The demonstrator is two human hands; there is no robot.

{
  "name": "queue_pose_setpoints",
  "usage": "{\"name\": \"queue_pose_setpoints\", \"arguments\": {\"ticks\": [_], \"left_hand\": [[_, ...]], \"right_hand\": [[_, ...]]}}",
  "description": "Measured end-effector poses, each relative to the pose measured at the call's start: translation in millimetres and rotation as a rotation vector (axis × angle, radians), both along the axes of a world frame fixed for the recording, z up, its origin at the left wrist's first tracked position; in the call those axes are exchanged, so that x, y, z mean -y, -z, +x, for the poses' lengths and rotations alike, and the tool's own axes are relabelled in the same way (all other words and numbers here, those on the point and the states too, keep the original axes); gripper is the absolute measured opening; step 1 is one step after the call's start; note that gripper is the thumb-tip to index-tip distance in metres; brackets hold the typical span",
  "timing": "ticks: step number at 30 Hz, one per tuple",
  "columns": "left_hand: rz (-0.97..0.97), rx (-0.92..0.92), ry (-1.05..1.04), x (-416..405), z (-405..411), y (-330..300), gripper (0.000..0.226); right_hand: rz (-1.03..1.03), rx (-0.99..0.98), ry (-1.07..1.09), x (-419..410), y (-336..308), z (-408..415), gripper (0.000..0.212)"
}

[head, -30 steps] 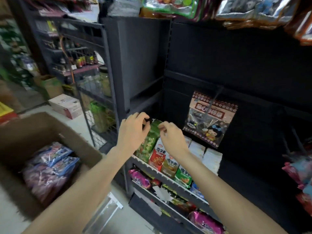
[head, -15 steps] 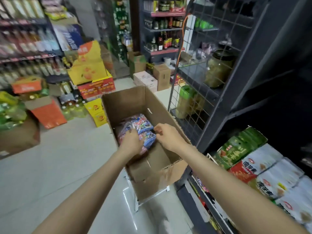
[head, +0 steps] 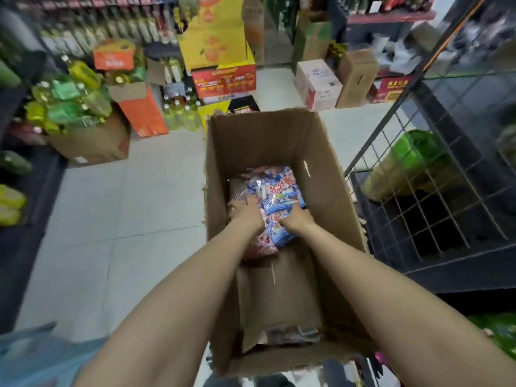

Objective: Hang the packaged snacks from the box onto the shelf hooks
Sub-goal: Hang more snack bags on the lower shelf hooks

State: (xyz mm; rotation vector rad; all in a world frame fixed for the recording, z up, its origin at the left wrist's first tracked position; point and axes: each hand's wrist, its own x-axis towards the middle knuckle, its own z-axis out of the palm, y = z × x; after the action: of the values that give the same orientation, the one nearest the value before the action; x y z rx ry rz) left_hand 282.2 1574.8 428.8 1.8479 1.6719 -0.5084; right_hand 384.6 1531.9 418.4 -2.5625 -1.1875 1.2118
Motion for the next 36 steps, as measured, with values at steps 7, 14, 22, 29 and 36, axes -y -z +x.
{"name": "queue_pose_setpoints", "arguments": {"ticks": [7, 14, 22, 29, 36], "left_hand": [[-0.173, 0.018, -0.069, -13.4, -0.2, 20.8, 0.11], [-0.171, 0.085, -0.04, -7.1, -6.8, 20.3, 0.103], [-0.11, 0.085, -0.071, 20.6, -13.3, 25.1, 0.088], [-0.132, 0.084, -0.038, 22.7, -16.4, 26.9, 0.096], [-0.161, 0.056, -0.082, 17.2, -13.4, 14.1, 0.105]], "right_hand": [[0.008, -0.015, 0.175, -6.7, 39.6, 4.4, 0.089], [0.03, 0.029, 0.107, 3.7, 38.2, 3.7, 0.098], [-0.102, 0.006, 0.211, 12.9, 49.5, -10.2, 0.11], [0.156, -0.375, 0.69, 16.0, 64.1, -5.5, 0.076], [0.183, -0.391, 0.688, 9.9, 29.9, -2.0, 0.033]]}}
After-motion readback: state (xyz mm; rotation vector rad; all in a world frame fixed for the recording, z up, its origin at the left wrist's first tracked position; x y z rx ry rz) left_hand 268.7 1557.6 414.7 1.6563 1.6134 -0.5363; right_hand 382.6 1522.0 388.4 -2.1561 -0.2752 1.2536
